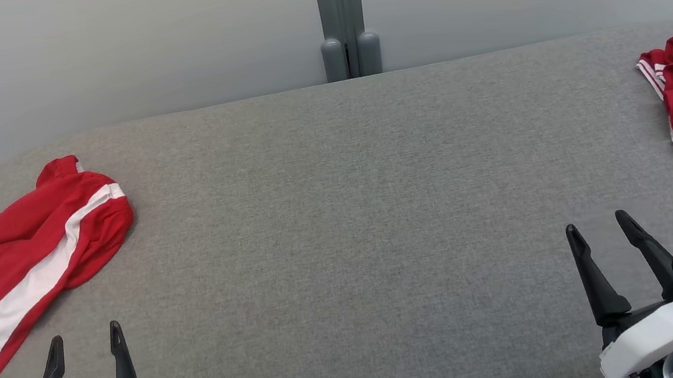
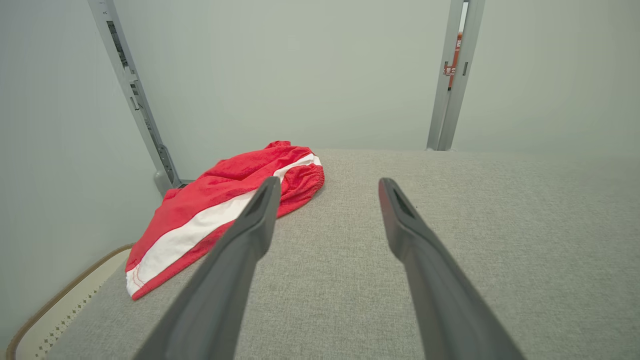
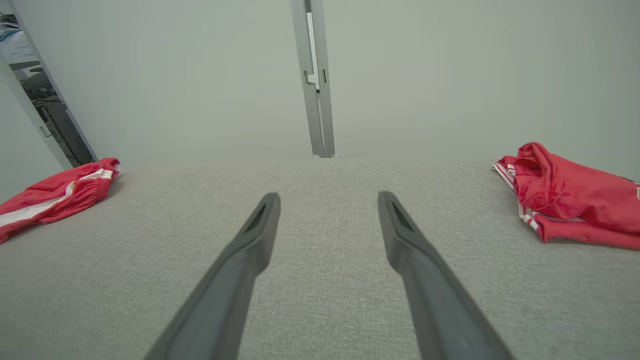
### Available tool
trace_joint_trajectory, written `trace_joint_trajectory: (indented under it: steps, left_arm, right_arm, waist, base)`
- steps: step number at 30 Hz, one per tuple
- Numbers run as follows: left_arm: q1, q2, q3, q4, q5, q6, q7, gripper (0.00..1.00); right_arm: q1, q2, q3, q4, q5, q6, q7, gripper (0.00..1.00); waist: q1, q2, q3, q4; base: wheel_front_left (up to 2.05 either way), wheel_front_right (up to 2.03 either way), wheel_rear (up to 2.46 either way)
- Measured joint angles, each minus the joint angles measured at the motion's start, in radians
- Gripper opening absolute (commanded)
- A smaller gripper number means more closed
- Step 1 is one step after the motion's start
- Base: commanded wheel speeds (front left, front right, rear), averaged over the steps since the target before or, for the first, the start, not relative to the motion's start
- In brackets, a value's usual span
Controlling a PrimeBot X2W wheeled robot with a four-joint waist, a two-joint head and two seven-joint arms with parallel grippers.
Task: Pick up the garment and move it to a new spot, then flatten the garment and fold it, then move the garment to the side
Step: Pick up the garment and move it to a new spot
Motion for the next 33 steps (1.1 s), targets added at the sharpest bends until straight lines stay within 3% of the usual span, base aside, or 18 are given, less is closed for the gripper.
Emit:
trace_joint_trajectory:
  steps: [9,33]
  left_arm:
    - [-0.001,0.007,0.004,-0.011,-0.004,0.011,0.002,1.00]
    - [0.017,0.010,0.034,-0.003,-0.040,0.040,-0.027,1.00]
  right_arm:
    - [-0.003,0.001,0.001,0.001,-0.002,0.000,-0.002,1.00]
    - [-0.022,-0.002,0.004,0.014,-0.006,0.000,0.012,1.00]
  waist:
    - [0.0000,0.0000,0.011,0.084]
    - [0.0000,0.0000,0.047,0.402]
  base:
    - [0.00,0.00,0.00]
    - [0.00,0.00,0.00]
